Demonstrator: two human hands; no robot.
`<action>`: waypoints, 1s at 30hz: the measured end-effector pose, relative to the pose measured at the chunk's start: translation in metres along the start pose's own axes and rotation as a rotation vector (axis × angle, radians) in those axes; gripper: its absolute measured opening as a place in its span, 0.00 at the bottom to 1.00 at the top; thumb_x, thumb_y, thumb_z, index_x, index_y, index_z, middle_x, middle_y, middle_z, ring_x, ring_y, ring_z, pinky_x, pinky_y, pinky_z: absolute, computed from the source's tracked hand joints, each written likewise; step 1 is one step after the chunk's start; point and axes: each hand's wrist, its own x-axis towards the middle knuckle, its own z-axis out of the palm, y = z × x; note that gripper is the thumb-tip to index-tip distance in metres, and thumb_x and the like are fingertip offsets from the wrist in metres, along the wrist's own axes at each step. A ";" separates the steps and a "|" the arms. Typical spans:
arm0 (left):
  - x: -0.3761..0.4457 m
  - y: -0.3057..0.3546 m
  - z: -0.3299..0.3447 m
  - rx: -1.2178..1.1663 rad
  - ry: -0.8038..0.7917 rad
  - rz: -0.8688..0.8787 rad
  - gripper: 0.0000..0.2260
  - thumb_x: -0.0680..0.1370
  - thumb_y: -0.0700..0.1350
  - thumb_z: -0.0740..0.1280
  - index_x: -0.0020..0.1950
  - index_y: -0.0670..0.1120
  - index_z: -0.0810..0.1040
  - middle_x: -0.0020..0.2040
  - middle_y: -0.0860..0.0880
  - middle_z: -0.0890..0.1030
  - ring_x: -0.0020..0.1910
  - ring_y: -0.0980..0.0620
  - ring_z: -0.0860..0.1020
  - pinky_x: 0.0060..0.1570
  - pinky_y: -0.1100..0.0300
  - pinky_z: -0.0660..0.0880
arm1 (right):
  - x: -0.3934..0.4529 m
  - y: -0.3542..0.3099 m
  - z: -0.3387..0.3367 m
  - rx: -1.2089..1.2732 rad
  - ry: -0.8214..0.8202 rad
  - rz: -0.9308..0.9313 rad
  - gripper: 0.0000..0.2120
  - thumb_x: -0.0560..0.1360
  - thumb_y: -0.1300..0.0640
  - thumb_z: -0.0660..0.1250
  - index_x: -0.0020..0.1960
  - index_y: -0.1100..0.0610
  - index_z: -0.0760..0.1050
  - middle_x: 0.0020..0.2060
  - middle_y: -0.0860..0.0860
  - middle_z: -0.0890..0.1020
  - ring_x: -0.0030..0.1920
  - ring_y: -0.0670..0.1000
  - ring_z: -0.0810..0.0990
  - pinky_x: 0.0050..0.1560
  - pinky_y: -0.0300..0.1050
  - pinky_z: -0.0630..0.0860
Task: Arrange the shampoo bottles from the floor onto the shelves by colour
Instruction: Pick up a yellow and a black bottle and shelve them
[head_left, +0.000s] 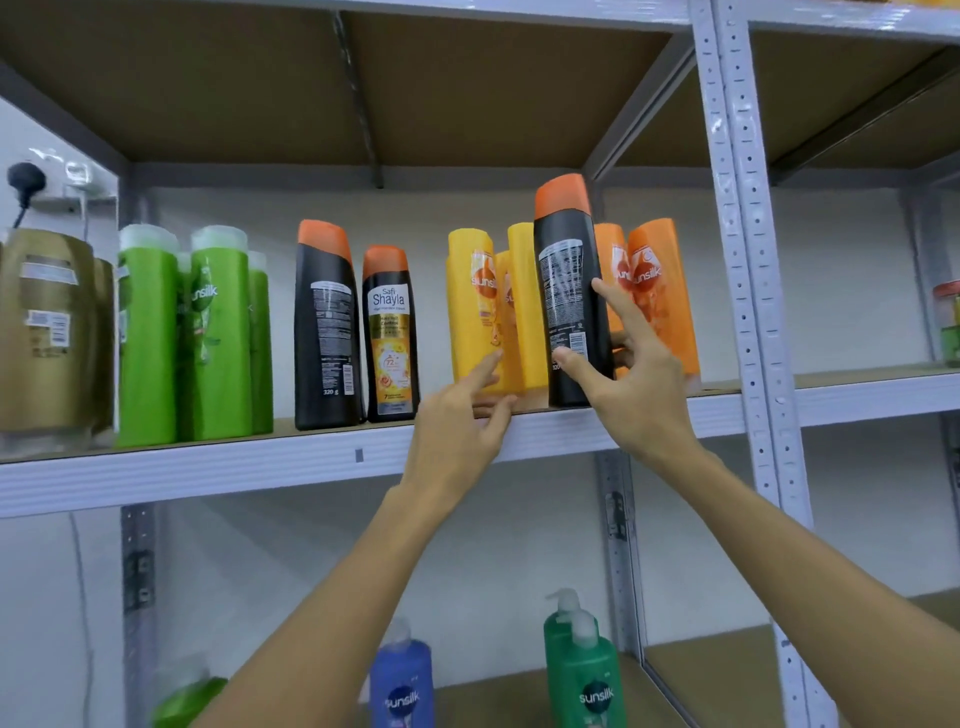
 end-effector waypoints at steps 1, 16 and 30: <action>-0.004 -0.005 -0.009 0.011 0.016 0.011 0.24 0.78 0.45 0.72 0.73 0.48 0.73 0.57 0.48 0.85 0.48 0.55 0.84 0.55 0.56 0.81 | 0.000 -0.005 0.005 0.009 -0.004 -0.004 0.33 0.76 0.49 0.74 0.76 0.42 0.64 0.66 0.43 0.76 0.61 0.41 0.77 0.58 0.41 0.80; -0.036 -0.073 -0.108 0.301 0.161 0.047 0.22 0.76 0.44 0.74 0.69 0.44 0.77 0.65 0.44 0.77 0.65 0.47 0.73 0.67 0.70 0.61 | -0.006 -0.064 0.108 0.075 -0.071 0.049 0.35 0.74 0.54 0.77 0.75 0.45 0.63 0.57 0.36 0.75 0.49 0.27 0.75 0.49 0.21 0.71; -0.033 -0.085 -0.121 0.304 0.087 -0.092 0.29 0.76 0.55 0.72 0.76 0.52 0.69 0.78 0.44 0.64 0.73 0.47 0.66 0.67 0.61 0.62 | -0.002 -0.056 0.141 -0.021 -0.381 0.137 0.40 0.76 0.56 0.72 0.79 0.41 0.53 0.59 0.49 0.83 0.43 0.44 0.80 0.45 0.37 0.78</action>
